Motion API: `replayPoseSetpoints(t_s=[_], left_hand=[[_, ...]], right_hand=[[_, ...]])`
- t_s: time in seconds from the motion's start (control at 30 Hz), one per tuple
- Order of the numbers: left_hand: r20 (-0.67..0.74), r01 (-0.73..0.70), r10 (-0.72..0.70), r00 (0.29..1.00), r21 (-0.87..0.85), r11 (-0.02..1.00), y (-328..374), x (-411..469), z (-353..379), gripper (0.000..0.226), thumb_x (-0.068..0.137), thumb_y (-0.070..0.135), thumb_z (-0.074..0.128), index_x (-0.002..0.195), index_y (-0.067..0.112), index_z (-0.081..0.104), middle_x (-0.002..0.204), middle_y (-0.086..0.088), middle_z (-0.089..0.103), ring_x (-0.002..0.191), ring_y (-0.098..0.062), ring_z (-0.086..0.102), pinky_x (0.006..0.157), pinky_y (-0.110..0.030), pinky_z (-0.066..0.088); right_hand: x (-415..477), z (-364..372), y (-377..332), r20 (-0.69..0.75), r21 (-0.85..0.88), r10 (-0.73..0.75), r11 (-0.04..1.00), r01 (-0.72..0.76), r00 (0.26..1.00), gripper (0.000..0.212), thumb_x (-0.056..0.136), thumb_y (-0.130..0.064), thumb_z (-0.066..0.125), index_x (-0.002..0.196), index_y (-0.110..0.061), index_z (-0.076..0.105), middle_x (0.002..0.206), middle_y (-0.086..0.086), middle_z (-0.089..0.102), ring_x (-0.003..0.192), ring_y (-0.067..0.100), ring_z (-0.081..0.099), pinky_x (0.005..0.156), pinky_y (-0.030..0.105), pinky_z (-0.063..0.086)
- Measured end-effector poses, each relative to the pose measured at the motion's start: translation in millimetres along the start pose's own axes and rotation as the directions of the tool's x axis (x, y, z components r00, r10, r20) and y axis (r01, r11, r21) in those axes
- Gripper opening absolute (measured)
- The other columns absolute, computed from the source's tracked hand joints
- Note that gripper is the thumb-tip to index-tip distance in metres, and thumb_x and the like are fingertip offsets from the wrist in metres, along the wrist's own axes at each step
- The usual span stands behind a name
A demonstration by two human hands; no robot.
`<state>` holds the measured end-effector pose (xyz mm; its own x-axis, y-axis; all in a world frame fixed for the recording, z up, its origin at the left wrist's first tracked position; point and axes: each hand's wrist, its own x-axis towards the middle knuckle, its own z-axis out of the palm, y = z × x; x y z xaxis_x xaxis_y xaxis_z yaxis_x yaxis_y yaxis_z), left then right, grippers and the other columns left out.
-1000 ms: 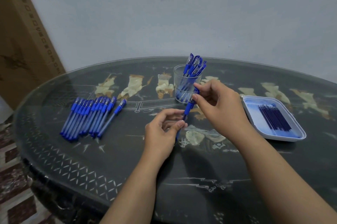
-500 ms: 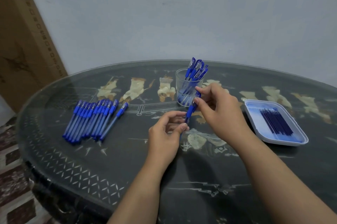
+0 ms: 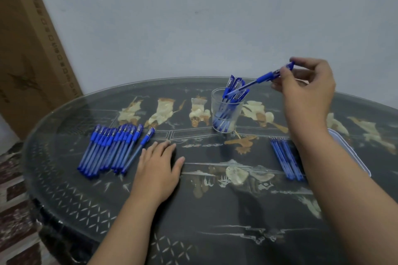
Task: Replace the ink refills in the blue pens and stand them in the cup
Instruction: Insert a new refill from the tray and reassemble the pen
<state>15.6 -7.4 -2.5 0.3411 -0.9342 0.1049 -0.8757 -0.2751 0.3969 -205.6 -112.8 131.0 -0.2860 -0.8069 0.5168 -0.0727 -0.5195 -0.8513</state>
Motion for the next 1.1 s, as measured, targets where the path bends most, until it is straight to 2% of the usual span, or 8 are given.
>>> replayPoseSetpoints(t_s=[0.17,0.33,0.4,0.57,0.77,0.93,1.0,1.1], left_hand=[[-0.045,-0.016,0.018,0.999,0.035,0.999,0.9,-1.2,5.5,0.052,0.1,0.051,0.031,0.148,0.032,0.033,0.157,0.012,0.025,0.148,-0.011,0.011,0.122,-0.038,0.001],[-0.047,-0.02,0.022,0.999,0.042,0.999,-1.1,-1.3,5.9,0.052,0.1,0.052,0.03,0.148,0.033,0.033,0.157,0.013,0.025,0.148,-0.01,0.011,0.122,-0.038,0.002],[-0.052,-0.021,0.023,0.998,0.04,0.999,-0.5,-1.0,5.7,0.052,0.1,0.052,0.03,0.148,0.032,0.033,0.157,0.013,0.025,0.148,-0.011,0.011,0.122,-0.038,0.003],[-0.051,-0.02,0.021,0.998,0.031,0.999,-0.7,-0.3,5.2,0.052,0.1,0.052,0.03,0.148,0.033,0.033,0.157,0.013,0.025,0.148,-0.01,0.011,0.122,-0.038,0.003],[-0.066,-0.03,0.03,0.997,-0.004,1.0,-1.7,-0.8,5.3,0.05,0.099,0.051,0.033,0.146,0.032,0.036,0.156,0.013,0.028,0.147,-0.01,0.013,0.122,-0.037,0.004],[-0.098,-0.033,0.026,0.995,-0.068,0.997,-3.0,0.4,5.4,0.042,0.1,0.044,0.039,0.139,0.03,0.045,0.149,0.012,0.039,0.143,-0.009,0.023,0.121,-0.036,0.007],[-0.134,-0.045,0.024,0.991,-0.156,0.987,-4.8,-1.8,4.2,0.036,0.099,0.037,0.045,0.133,0.027,0.05,0.139,0.011,0.048,0.136,-0.01,0.035,0.12,-0.036,0.017],[-0.235,-0.059,-0.028,0.972,-0.355,0.933,-6.4,-6.4,-2.9,0.029,0.097,0.024,0.052,0.126,0.022,0.058,0.125,0.01,0.057,0.122,-0.011,0.048,0.108,-0.036,0.036]], right_hand=[[2.0,25.7,21.5,0.009,-0.139,-0.063,0.988,0.063,0.998,0.019,0.09,-0.012,0.063,0.097,-0.027,0.055,0.089,0.001,0.066,0.081,0.02,0.069,0.08,0.037,0.057],[-4.8,40.9,43.4,0.111,-0.27,-0.066,0.958,0.094,0.992,0.016,0.09,-0.01,0.062,0.099,-0.021,0.055,0.09,0.002,0.064,0.076,0.012,0.06,0.069,0.011,0.047],[-5.9,44.6,48.3,0.153,-0.305,-0.04,0.949,0.085,0.987,0.017,0.09,-0.01,0.062,0.099,-0.021,0.054,0.085,-0.001,0.061,0.071,0.008,0.055,0.064,0.007,0.042],[-7.0,51.7,54.3,0.25,-0.435,0.037,0.897,0.078,0.968,0.019,0.09,-0.013,0.063,0.099,-0.025,0.051,0.076,-0.009,0.056,0.079,0.016,0.059,0.072,0.034,0.05],[-4.1,55.2,56.5,0.299,-0.574,0.126,0.816,0.073,0.946,0.018,0.091,-0.02,0.065,0.103,-0.023,0.051,0.087,0.001,0.063,0.085,0.025,0.062,0.077,0.043,0.053],[-9.0,48.0,53.2,0.295,-0.538,0.123,0.841,0.059,0.948,0.023,0.093,-0.023,0.062,0.112,-0.016,0.05,0.078,0.0,0.061,0.076,0.019,0.059,0.069,0.034,0.045],[-18.1,41.1,50.2,0.271,-0.496,0.106,0.867,0.044,0.957,0.022,0.094,-0.019,0.059,0.113,-0.016,0.049,0.07,-0.004,0.057,0.068,0.01,0.055,0.062,0.03,0.039],[-41.0,31.6,45.9,0.224,-0.433,0.071,0.901,0.034,0.972,0.019,0.093,-0.014,0.057,0.108,-0.021,0.047,0.072,-0.005,0.054,0.066,0.007,0.052,0.056,0.024,0.037]])
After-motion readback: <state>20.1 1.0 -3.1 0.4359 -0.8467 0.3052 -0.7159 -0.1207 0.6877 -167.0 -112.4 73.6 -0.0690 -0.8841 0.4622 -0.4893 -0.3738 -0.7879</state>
